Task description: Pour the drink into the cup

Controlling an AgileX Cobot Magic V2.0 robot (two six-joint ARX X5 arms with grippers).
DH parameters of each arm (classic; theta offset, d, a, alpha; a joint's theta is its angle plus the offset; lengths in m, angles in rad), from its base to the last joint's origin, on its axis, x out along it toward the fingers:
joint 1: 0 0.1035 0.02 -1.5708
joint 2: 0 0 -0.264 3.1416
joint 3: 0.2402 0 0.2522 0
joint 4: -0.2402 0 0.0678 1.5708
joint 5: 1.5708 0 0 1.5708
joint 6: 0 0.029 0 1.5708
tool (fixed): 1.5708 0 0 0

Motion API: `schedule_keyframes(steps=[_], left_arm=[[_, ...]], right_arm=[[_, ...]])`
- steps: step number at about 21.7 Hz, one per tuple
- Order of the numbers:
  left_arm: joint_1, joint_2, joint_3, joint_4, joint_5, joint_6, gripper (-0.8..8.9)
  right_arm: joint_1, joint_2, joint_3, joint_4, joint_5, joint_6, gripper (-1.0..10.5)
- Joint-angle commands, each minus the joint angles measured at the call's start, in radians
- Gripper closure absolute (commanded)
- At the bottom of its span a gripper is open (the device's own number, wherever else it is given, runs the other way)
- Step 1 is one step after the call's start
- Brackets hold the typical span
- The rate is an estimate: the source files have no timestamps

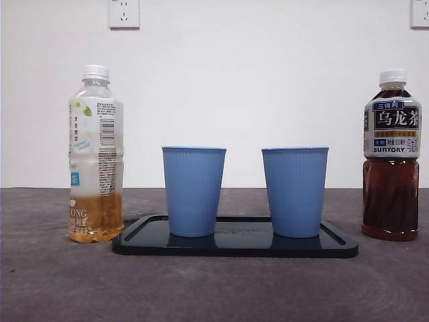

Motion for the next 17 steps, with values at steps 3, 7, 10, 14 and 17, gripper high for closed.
schedule_keyframes(steps=[3, 7, 10, 14, 17], left_arm=[[0.001, 0.000, -0.020, -0.007, -0.001, 0.007, 7.85], [0.001, 0.000, -0.020, -0.007, -0.001, 0.007, 7.85], [0.001, 0.000, -0.020, -0.007, -0.001, 0.007, 7.85], [0.001, 0.000, -0.020, -0.007, -0.001, 0.007, 7.85], [0.001, 0.000, -0.020, -0.007, -0.001, 0.007, 7.85]], right_arm=[[0.006, -0.001, 0.015, 0.011, -0.001, -0.008, 9.2], [-0.062, -0.055, -0.013, 0.050, 0.042, -0.099, 9.2], [-0.123, -0.130, -0.138, 0.240, 0.217, -0.170, 9.2], [-0.140, -0.264, -0.414, 0.552, 0.425, -0.169, 9.2], [-0.140, -0.330, -0.537, 0.657, 0.505, -0.169, 9.2]])
